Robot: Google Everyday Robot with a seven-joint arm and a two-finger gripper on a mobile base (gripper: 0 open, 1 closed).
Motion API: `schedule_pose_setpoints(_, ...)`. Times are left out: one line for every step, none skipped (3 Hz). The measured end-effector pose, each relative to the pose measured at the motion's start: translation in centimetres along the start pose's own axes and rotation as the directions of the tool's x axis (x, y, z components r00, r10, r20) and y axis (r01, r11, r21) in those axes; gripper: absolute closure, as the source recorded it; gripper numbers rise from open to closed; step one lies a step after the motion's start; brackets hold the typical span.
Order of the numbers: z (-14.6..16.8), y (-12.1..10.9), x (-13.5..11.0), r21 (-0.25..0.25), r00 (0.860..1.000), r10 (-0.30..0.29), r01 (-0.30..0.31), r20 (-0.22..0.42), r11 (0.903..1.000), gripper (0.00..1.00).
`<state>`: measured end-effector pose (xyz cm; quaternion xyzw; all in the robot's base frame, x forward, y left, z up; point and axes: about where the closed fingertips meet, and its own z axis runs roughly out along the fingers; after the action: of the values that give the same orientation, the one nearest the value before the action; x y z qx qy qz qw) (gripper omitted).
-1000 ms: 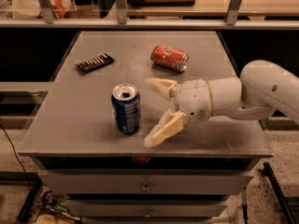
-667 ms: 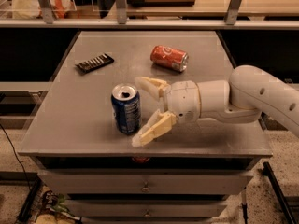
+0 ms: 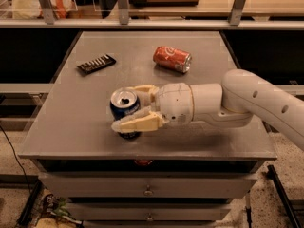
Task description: Move pepsi can near rxbar chocolate
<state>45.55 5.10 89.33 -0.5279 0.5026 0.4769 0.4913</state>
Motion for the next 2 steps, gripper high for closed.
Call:
schedule_pose_setpoints(0.69, 0.26, -0.08, -0.015, 1.000, 0.005, -0.004, 0.009, 0.9999, 0.65)
schedule_pose_setpoints(1.00, 0.24, 0.10, -0.030, 1.000, 0.015, -0.014, 0.010, 0.9995, 0.87)
